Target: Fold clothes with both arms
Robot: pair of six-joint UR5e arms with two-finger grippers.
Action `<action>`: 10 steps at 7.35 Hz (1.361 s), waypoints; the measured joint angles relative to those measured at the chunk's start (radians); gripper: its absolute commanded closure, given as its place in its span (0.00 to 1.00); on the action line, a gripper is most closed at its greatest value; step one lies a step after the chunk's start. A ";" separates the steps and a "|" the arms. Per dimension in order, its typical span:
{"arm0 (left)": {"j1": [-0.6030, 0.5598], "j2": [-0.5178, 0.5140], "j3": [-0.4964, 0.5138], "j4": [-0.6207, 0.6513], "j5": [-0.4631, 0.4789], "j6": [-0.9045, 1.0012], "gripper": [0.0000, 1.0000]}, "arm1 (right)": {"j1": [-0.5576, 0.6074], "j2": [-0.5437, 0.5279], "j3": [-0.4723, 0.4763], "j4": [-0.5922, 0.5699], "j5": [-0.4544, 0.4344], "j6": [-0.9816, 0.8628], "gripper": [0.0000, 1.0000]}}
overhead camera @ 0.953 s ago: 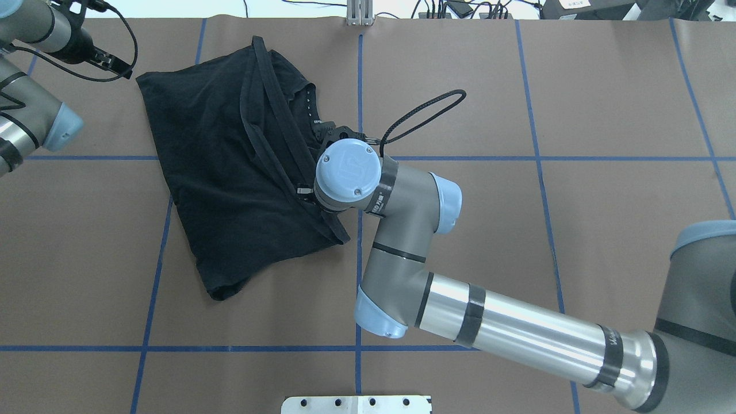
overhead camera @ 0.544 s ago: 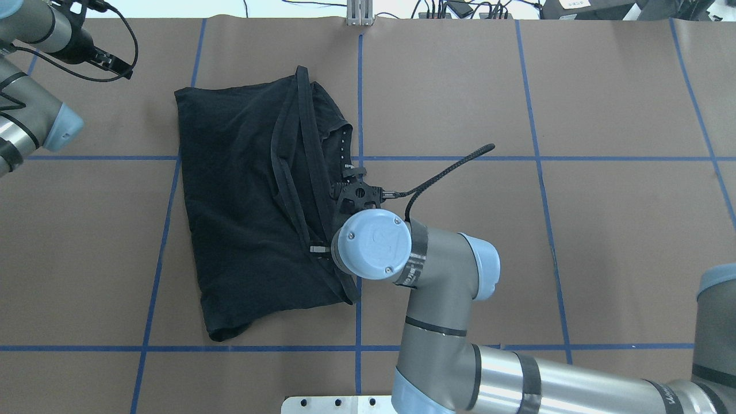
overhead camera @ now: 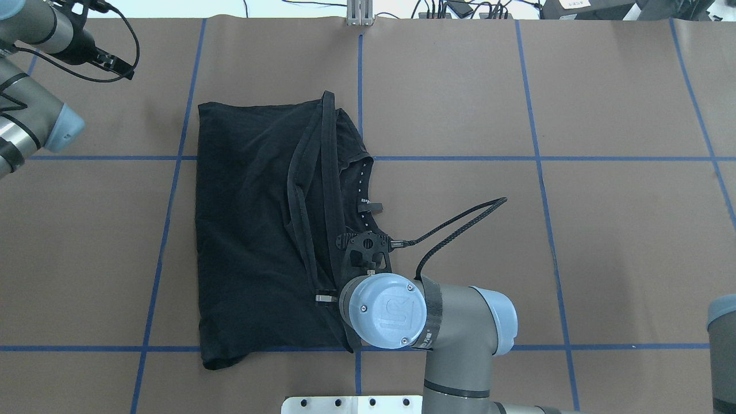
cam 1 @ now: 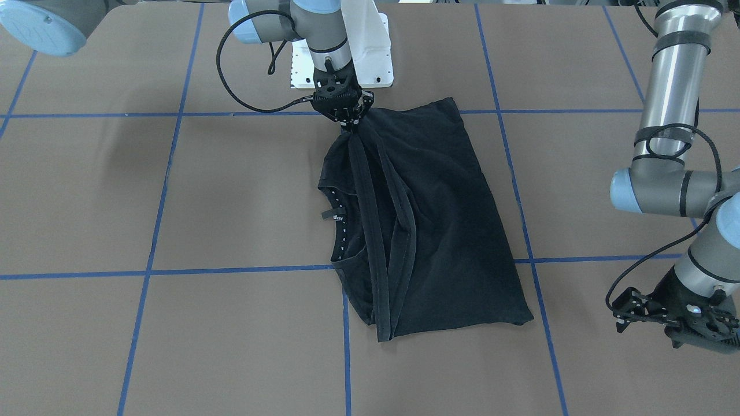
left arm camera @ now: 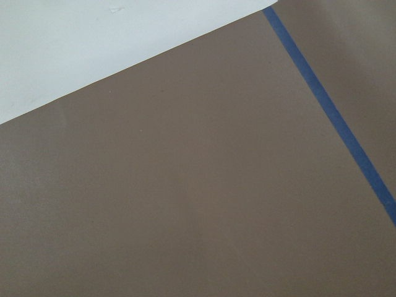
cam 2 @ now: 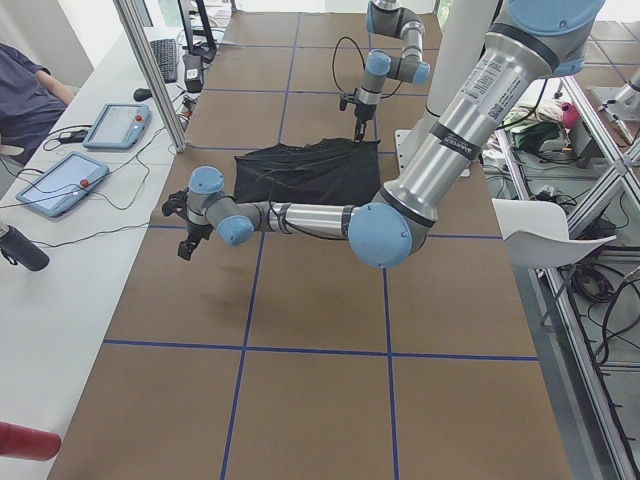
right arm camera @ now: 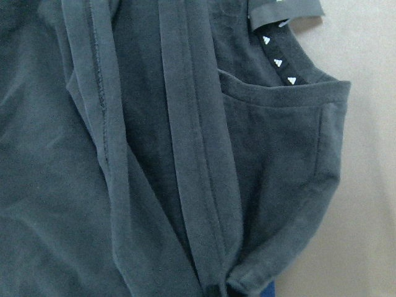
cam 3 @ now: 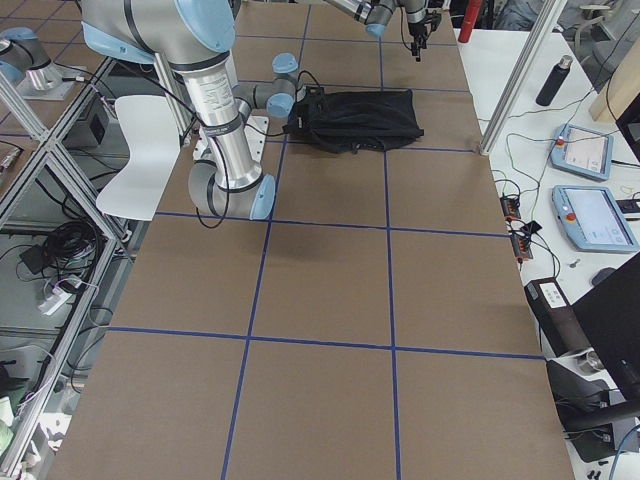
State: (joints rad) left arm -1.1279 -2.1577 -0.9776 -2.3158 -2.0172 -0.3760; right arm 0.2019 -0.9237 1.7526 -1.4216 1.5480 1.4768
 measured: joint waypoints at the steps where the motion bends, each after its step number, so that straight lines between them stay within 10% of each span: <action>1: 0.000 0.000 0.000 0.000 0.000 -0.003 0.00 | 0.000 0.000 0.000 -0.008 0.000 0.001 0.01; 6: 0.002 -0.001 -0.008 -0.001 0.000 -0.005 0.00 | 0.096 0.035 0.020 -0.140 0.065 -0.176 0.00; 10: 0.002 0.001 -0.016 -0.001 -0.011 -0.006 0.00 | 0.172 0.366 -0.382 -0.150 0.066 -0.283 0.04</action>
State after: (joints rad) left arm -1.1260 -2.1569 -0.9936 -2.3163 -2.0279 -0.3820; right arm 0.3738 -0.5582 1.3709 -1.5716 1.6139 1.1936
